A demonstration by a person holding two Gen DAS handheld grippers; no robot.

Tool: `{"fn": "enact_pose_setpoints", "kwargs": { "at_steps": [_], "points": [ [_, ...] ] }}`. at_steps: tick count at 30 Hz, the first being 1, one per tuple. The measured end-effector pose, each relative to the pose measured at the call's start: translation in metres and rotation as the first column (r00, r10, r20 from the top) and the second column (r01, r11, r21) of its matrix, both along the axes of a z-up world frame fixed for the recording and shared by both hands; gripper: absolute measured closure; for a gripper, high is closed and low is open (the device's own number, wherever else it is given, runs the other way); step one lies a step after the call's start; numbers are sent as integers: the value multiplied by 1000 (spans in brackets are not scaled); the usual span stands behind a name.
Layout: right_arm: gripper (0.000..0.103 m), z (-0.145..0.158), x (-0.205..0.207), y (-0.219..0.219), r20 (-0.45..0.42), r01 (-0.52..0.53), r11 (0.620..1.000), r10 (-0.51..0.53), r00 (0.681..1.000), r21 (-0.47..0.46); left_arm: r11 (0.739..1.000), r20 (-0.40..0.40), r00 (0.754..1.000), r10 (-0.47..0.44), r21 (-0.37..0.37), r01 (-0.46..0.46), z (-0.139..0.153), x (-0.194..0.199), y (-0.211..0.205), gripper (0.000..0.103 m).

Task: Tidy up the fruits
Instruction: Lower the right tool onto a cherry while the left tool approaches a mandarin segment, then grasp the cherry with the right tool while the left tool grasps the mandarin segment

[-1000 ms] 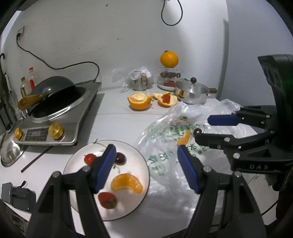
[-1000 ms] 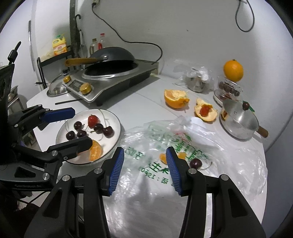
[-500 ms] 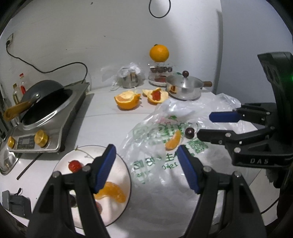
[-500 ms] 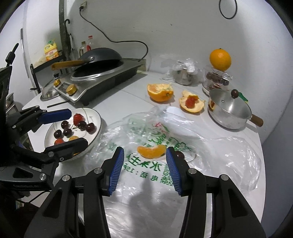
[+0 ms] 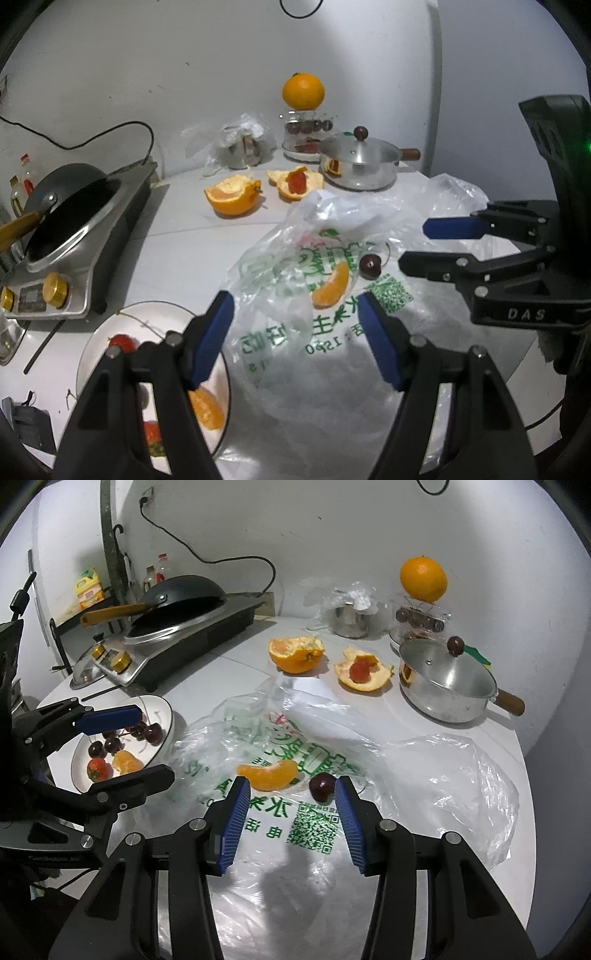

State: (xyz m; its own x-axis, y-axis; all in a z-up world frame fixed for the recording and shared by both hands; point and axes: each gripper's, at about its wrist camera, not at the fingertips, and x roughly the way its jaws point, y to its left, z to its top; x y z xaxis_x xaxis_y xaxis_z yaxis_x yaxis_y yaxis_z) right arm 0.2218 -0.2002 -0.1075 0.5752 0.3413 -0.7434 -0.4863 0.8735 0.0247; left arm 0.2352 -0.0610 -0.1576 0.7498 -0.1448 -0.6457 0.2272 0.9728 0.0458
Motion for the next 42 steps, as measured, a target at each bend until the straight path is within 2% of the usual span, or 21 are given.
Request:
{"fn": "enact_pose_setpoints", "kwargs": {
  "at_steps": [24, 37, 42],
  "points": [
    [53, -33, 38, -24, -63, 24, 1000, -24, 998, 4, 999, -64, 997, -43, 28, 45, -25, 42, -29, 32],
    [53, -49, 53, -16, -91, -12, 1000, 13, 996, 6, 999, -100, 994, -30, 38, 34, -44, 58, -27, 32],
    [58, -57, 61, -9, -104, -32, 999, 31, 994, -8, 999, -114, 993, -22, 36, 26, -51, 62, -22, 32]
  ]
}}
